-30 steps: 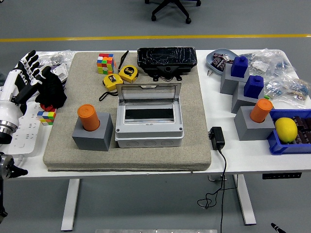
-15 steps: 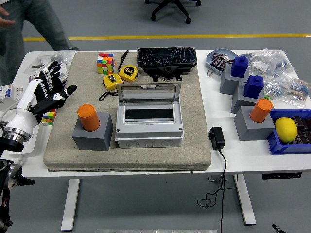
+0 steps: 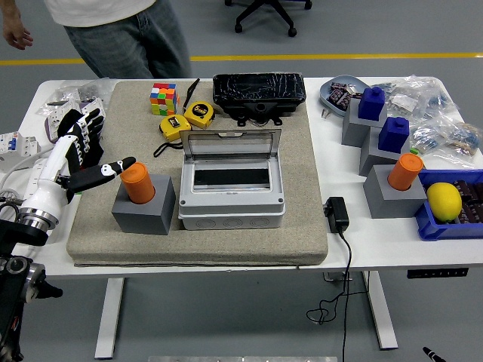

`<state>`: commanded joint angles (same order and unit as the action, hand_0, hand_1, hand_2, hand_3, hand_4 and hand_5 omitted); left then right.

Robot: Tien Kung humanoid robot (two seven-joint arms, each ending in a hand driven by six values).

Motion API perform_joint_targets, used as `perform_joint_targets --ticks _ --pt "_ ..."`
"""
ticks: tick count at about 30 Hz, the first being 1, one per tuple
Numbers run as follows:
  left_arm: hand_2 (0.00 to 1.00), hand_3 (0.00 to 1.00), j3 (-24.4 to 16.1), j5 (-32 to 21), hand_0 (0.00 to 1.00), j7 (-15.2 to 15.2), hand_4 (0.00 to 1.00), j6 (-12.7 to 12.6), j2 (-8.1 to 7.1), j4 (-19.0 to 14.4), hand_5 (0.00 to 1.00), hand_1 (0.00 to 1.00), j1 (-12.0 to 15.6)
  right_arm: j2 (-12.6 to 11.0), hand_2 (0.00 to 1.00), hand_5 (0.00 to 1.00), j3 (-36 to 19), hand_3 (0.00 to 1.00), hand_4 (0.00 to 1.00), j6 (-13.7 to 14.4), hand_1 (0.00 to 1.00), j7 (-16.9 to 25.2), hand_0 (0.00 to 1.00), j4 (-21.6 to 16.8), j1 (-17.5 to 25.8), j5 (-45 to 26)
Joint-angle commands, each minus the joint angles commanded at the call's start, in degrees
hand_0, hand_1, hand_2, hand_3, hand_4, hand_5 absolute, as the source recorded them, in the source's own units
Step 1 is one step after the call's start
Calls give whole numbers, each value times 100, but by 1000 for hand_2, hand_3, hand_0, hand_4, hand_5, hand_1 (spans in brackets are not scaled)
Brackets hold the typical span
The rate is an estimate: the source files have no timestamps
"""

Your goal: Fetch the battery,place it into the box,close the lid of the box

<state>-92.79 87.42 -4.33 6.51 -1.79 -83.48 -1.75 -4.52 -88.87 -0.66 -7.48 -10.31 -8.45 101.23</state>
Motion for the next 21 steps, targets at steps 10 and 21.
perform_joint_targets --ticks 10,21 --pt "998 998 336 -414 998 -163 998 -34 -10 129 104 998 39 0 715 998 -38 733 998 6 724 -6 811 0 8 4" --pt "998 998 714 -1194 998 -307 998 83 -29 204 333 998 52 -1 716 998 -44 733 998 7 722 7 812 0 -24 -18"
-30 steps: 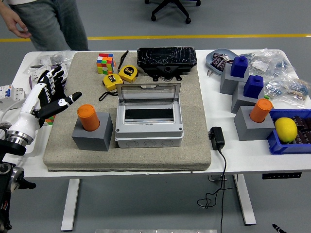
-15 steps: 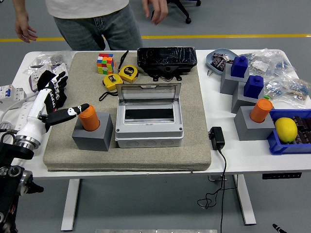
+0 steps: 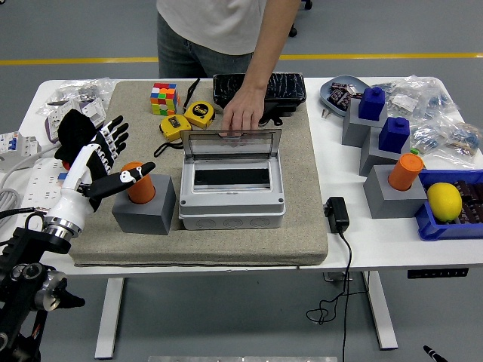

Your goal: Fetch the battery,place it into the box,close the lid of the box

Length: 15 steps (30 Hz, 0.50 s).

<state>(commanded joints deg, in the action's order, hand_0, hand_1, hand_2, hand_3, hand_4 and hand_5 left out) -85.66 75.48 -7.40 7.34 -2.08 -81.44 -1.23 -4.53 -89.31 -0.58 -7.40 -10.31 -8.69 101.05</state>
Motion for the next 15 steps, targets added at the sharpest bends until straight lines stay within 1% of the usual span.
perform_joint_targets --ticks 4,10,15 --pt "998 998 109 133 998 36 998 17 -13 44 350 998 -6 -2 715 998 -29 733 998 2 722 -3 812 0 3 18" --pt "998 998 256 211 998 36 998 -44 -3 110 359 998 16 2 715 998 -49 732 998 5 722 3 812 0 10 18" --pt "998 998 323 256 998 9 998 -103 -19 170 359 998 -22 5 715 998 -66 732 998 5 722 4 812 0 10 23"
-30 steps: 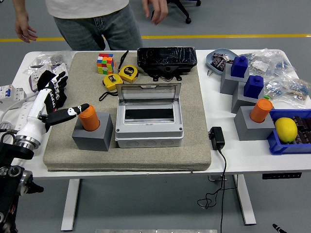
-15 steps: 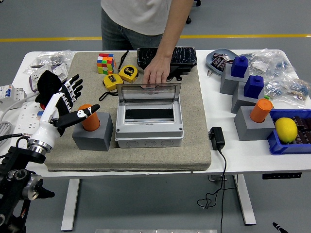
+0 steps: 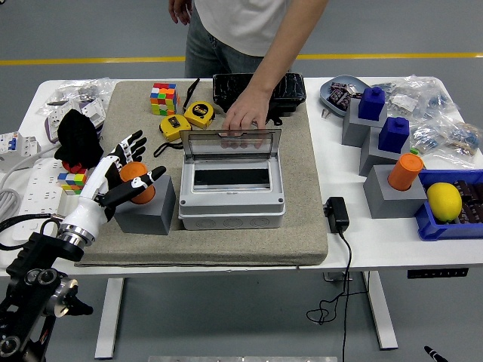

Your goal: Fetch the battery,place it into the box,close the lid of the box

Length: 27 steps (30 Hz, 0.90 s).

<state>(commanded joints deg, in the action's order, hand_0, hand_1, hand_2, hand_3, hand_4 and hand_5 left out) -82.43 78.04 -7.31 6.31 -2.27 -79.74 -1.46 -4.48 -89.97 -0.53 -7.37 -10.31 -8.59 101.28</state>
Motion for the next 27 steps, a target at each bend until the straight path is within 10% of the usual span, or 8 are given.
perform_joint_targets --ticks 27 --pt "931 886 221 131 881 -317 998 -635 35 243 109 963 -29 -18 715 998 -29 733 998 -5 722 7 812 0 3 17"
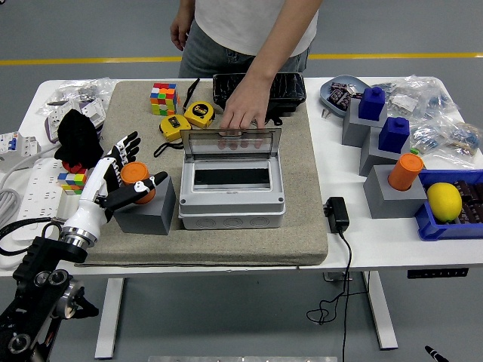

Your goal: Fetch the battery,place it into the box,close the lid of the box

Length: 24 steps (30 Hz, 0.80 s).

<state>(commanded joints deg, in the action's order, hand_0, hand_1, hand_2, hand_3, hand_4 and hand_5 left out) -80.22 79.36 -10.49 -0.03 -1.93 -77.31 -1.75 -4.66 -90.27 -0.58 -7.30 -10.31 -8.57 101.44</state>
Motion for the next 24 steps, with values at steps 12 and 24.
perform_joint_targets --ticks 12,24 --pt "857 832 276 -125 840 -189 998 -394 7 44 84 919 -42 1 715 998 -7 733 998 2 723 4 811 0 -3 -3" --pt "829 806 493 -254 817 -293 998 -609 69 256 76 886 -163 8 715 998 -25 733 998 2 722 9 811 0 -24 -3"
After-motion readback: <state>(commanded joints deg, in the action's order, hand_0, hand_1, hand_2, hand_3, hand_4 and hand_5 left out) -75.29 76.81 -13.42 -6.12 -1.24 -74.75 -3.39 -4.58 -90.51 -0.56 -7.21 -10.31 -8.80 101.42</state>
